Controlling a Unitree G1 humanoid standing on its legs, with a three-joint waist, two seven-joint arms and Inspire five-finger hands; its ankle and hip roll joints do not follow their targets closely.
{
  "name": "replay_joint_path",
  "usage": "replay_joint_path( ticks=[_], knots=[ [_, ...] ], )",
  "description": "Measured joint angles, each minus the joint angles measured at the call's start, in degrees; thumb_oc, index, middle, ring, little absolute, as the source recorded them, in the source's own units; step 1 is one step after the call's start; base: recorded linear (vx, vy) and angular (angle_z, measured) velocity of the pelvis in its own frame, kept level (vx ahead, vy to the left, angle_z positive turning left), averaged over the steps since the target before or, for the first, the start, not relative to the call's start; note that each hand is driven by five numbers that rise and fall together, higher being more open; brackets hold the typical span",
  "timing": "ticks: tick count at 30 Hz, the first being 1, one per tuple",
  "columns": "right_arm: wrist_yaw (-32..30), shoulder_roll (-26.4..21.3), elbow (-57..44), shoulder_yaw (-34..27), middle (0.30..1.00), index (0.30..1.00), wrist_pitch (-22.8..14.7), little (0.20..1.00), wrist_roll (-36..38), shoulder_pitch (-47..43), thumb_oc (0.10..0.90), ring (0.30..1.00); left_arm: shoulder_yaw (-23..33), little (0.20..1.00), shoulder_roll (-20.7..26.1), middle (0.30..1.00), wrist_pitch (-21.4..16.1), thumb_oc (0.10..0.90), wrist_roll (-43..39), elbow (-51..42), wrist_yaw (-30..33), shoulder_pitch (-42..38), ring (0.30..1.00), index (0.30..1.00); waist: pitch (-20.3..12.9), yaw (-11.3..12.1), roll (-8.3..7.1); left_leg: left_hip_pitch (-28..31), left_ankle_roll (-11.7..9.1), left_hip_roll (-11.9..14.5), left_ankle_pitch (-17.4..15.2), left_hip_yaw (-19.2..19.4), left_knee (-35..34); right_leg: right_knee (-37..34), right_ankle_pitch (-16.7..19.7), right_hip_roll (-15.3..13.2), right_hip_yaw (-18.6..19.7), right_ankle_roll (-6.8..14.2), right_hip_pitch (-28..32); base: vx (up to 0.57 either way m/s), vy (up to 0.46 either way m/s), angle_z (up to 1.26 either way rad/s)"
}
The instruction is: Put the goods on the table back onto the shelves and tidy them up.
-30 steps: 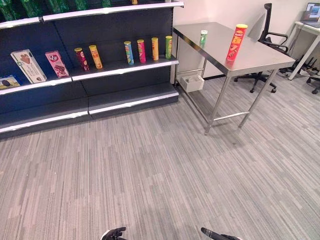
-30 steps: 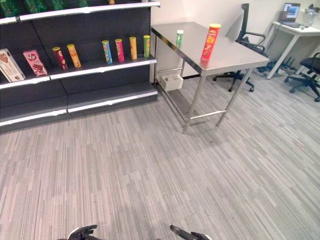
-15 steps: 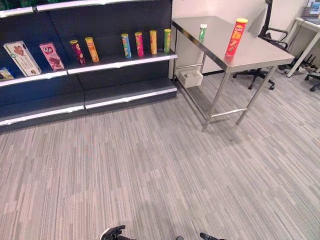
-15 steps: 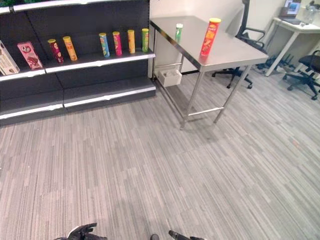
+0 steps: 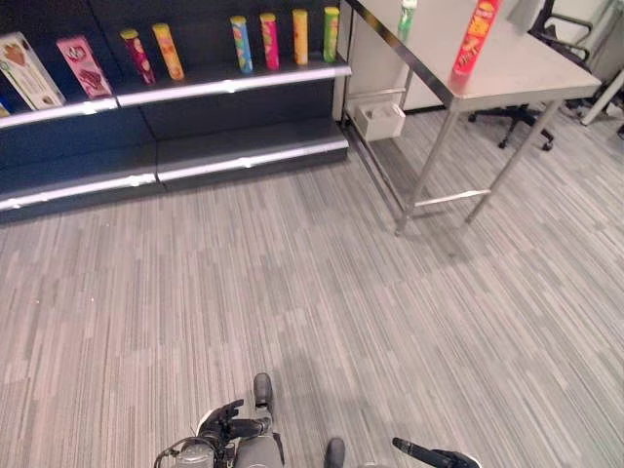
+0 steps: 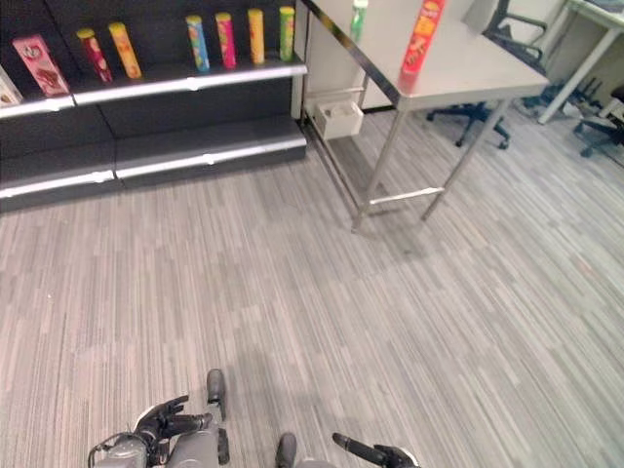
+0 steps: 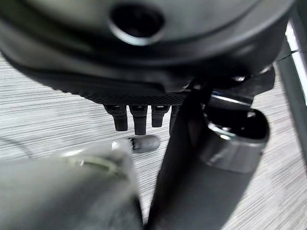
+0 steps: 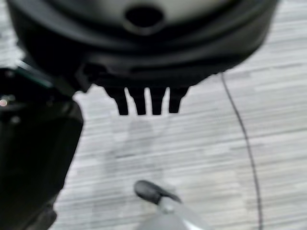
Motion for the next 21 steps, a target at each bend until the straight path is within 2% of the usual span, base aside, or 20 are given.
replay_joint_path(
  ticks=[1, 3, 4, 5, 6, 7, 8, 9, 10, 11, 12, 13, 14, 15, 16, 17, 18, 19, 20, 21],
  knots=[
    [0.1, 0.6, 0.7, 0.1, 0.9, 0.9, 0.0, 0.9, -0.4, 0.3, 0.8, 0.9, 0.6, 0.9, 0.1, 0.9, 0.1, 0.8, -0.1, 1.5, 0.0, 2.0, 0.9, 0.9, -2.8, 0.7, -0.6, 3.4, 3.7, -2.3, 0.0, 0.4, 0.0, 0.0, -2.2, -1.8, 1.9, 1.8, 2.0, 0.48, 0.213, -0.55],
    [0.3, 1.0, 0.9, 1.4, 0.9, 0.9, 0.0, 0.9, -0.8, 1.8, 0.8, 0.9, 0.9, 0.9, 0.2, 0.9, 0.2, 0.8, 0.2, 1.8, 0.1, 3.0, 0.9, 0.9, -5.2, 0.6, -1.96, 5.8, 8.1, -4.9, 1.7, 1.8, -0.1, 3.7, -4.5, -5.0, 1.3, 4.5, 2.7, 0.27, 0.157, -0.27],
    [0.3, 1.5, 0.4, 1.5, 0.9, 0.9, 0.1, 0.9, -0.9, 2.5, 0.8, 0.9, 0.1, 0.9, 0.9, 0.9, 0.2, 0.8, 0.3, 1.3, 0.1, 3.4, 0.9, 0.9, -5.5, 0.5, -2.96, 7.2, 10.1, -6.2, 1.7, 2.9, 0.2, 7.9, -6.4, -6.9, 1.1, 6.6, 1.8, 0.26, 0.207, -0.07],
    [0.7, 1.8, -0.8, 1.8, 0.9, 0.9, -0.1, 0.9, -0.9, 2.5, 0.8, 0.9, 0.0, 0.9, 1.6, 0.9, 0.2, 0.8, 0.6, 0.6, 0.0, 3.3, 0.9, 0.9, -5.9, 0.4, -3.52, 7.8, 11.0, -7.1, 0.3, 3.0, 0.2, 12.5, -6.8, -7.8, 0.6, 7.6, 0.0, 0.19, 0.209, -0.05],
    [0.8, 2.0, -1.2, 1.7, 0.9, 0.9, -0.2, 0.9, -0.9, 1.9, 0.8, 0.9, -0.1, 0.9, 2.1, 0.9, 0.3, 0.8, 1.2, 0.7, 0.0, 2.6, 0.9, 0.9, -5.8, 0.1, -3.56, 8.0, 11.5, -7.5, -0.3, 3.0, 0.2, 20.9, -7.7, -9.1, -0.2, 9.1, -3.8, 0.24, 0.296, 0.03],
    [0.9, 1.9, -2.0, 1.5, 0.9, 0.9, -0.1, 0.9, -0.9, 1.2, 0.8, 0.9, -0.1, 0.9, 2.4, 0.9, 0.4, 0.8, 1.2, 0.6, 0.0, 1.7, 0.9, 0.9, -5.5, -0.3, -3.21, 8.5, 12.0, -7.7, -0.5, 3.0, 0.3, 33.0, -7.0, -10.6, -0.3, 10.0, -9.6, 0.17, 0.22, 0.03],
    [0.9, 1.9, -2.9, 1.1, 0.9, 0.9, -0.1, 0.9, -0.9, 0.5, 0.8, 0.9, 0.0, 0.9, 2.7, 0.9, 0.3, 0.8, 1.2, 0.4, 0.1, 0.9, 0.9, 0.9, -4.4, -0.6, -2.75, 10.1, 13.4, -8.8, -1.8, 3.3, 0.6, 45.6, -2.2, -12.2, -0.2, 12.4, -15.3, 0.32, 0.265, 0.23],
    [0.7, 1.7, -4.6, 0.8, 0.9, 0.9, -0.4, 0.9, -0.9, -0.5, 0.8, 0.9, -0.4, 0.9, 2.8, 0.9, 0.4, 0.8, 1.1, 0.4, 0.1, 0.1, 0.9, 0.9, -1.7, -1.7, -1.91, 12.1, 14.2, -8.6, -3.6, 4.0, 2.6, 57.9, 6.6, -15.4, -0.1, 13.7, -19.8, 0.28, 0.104, 0.42],
    [0.9, 1.9, -4.8, 0.6, 0.9, 0.9, -0.6, 0.9, -0.9, 0.0, 0.8, 0.9, -2.7, 0.9, 3.4, 0.9, 0.1, 0.8, 1.1, -0.4, 0.3, 0.7, 0.9, 0.9, -1.8, -2.1, -1.2, 14.4, 14.8, -9.3, -5.7, 4.0, 2.0, 64.8, 6.0, -18.8, -2.1, 14.1, -23.8, 0.4, 0.087, 0.38],
    [1.0, 1.9, -4.6, 1.3, 0.9, 0.9, -0.5, 0.9, -0.9, 0.5, 0.8, 0.9, -2.0, 0.9, 3.5, 0.9, -0.1, 0.8, 1.0, -1.6, 0.2, 0.8, 0.9, 0.9, -1.8, -2.4, -0.08, 15.2, 15.0, -9.1, -10.4, 4.0, 3.0, 65.0, 5.0, -19.7, -1.7, 15.2, -27.7, 0.29, -0.058, 0.0],
    [0.4, 2.2, -5.5, 0.6, 0.9, 0.9, -1.2, 0.9, -0.6, -0.9, 0.8, 0.9, -2.0, 0.9, 3.5, 0.9, 0.8, 0.8, 0.7, -1.4, 1.4, 0.8, 0.9, 0.9, -0.2, -3.4, -0.17, 18.3, 14.2, -10.7, -10.7, 5.4, 1.7, 52.8, -0.1, -23.8, -6.0, 12.0, -32.1, 0.33, -0.112, -0.17],
    [0.3, 1.6, -6.6, -0.1, 0.9, 0.9, -1.5, 0.9, -0.6, -1.4, 0.8, 0.9, -2.0, 0.9, 3.6, 0.9, 1.1, 0.8, 0.3, -1.4, 1.3, 0.8, 0.9, 0.9, 0.5, -4.3, 0.82, 19.5, 13.7, -10.7, -10.9, 5.7, 0.7, 42.0, 0.4, -23.7, -8.7, 11.0, -32.6, 0.47, -0.252, -0.08],
    [0.3, 1.5, -6.8, 0.0, 0.9, 0.9, -1.6, 0.9, -0.6, -1.3, 0.8, 0.9, -2.0, 0.9, 4.0, 0.9, 1.1, 0.8, 0.0, -1.4, 1.2, 0.9, 0.9, 0.9, 0.9, -4.8, 0.72, 21.0, 12.3, -10.7, -11.8, 5.8, 0.4, 29.8, 1.5, -23.2, -11.5, 10.1, -32.3, 0.53, -0.291, 0.05],
    [0.3, 1.7, -6.3, -0.1, 0.9, 0.9, -1.4, 0.9, -0.6, -1.3, 0.8, 0.9, -1.8, 0.9, 4.5, 0.9, 1.0, 0.8, 0.0, -1.4, 1.3, 0.8, 0.9, 0.9, 1.3, -4.9, 0.21, 22.5, 10.3, -10.6, -13.2, 6.0, 0.5, 21.6, 2.5, -22.2, -12.4, 9.9, -32.2, 0.67, -0.359, 0.0],
    [0.3, 2.0, -5.9, -0.1, 0.9, 0.9, -1.3, 0.9, -0.7, -1.5, 0.8, 0.9, -0.4, 0.9, 4.5, 0.9, 1.1, 0.8, 0.0, -1.3, 1.3, 0.9, 0.9, 0.9, 1.1, -5.0, -0.59, 23.1, 9.0, -10.2, -14.4, 5.9, 0.7, 12.1, 3.9, -20.5, -12.7, 12.2, -31.1, 0.55, -0.264, 0.21],
    [0.5, 2.4, -3.7, -0.2, 0.9, 0.9, -1.2, 0.9, -0.8, -2.0, 0.8, 0.9, 0.8, 0.9, 4.6, 0.9, 0.8, 0.8, 0.0, -0.5, 1.6, 0.3, 0.9, 0.9, 1.2, -6.4, -1.61, 24.7, 7.4, -10.1, -15.9, 4.4, 0.3, 2.3, 5.5, -19.2, -9.5, 15.5, -30.2, 0.54, -0.259, 0.45],
    [0.5, 2.5, -2.7, -1.8, 0.9, 0.9, -0.7, 0.9, -0.7, -2.5, 0.8, 0.9, 1.0, 0.9, 4.4, 0.9, 0.9, 0.8, 0.1, 0.3, 2.1, -0.2, 0.9, 0.9, 1.1, -7.1, -2.41, 26.5, 6.5, -9.1, -17.5, 4.0, 0.3, 2.2, 6.0, -18.0, -8.0, 15.3, -29.7, 0.38, -0.197, 0.45],
    [0.5, 2.5, -2.3, -2.5, 0.9, 0.9, -0.3, 0.9, -0.7, -1.1, 0.8, 0.9, -0.1, 0.9, 4.4, 0.9, 0.9, 0.8, 0.2, 0.4, 2.2, 0.5, 0.9, 0.9, 1.1, -7.2, -2.43, 29.4, 4.9, -7.5, -18.9, 3.7, 0.3, 5.1, 7.4, -16.0, -7.7, 12.4, -28.1, 0.47, -0.342, 0.22],
    [0.5, 1.7, -2.1, -2.3, 0.9, 0.9, -0.3, 0.9, -0.9, -1.4, 0.8, 0.9, -0.5, 0.9, 2.7, 0.9, 0.9, 0.8, 0.2, 0.4, 2.0, 0.9, 0.9, 0.9, 0.8, -7.4, -0.59, 31.3, 3.5, -3.9, -18.7, 3.4, 2.2, 9.1, 12.3, -13.5, -7.7, 8.6, -27.7, 0.42, -0.372, 0.14],
    [0.5, 1.6, -1.5, -1.9, 0.9, 0.9, -0.3, 0.9, -1.0, -1.7, 0.8, 0.9, -0.5, 0.9, 1.3, 0.9, 0.8, 0.8, 0.2, 0.4, 1.9, 0.5, 0.9, 0.9, 0.8, -7.7, -0.53, 30.8, 0.5, -1.6, -16.5, 2.1, 5.5, 9.2, 14.2, -12.1, -8.0, 6.6, -25.8, 0.43, -0.445, 0.33]
  ],
)
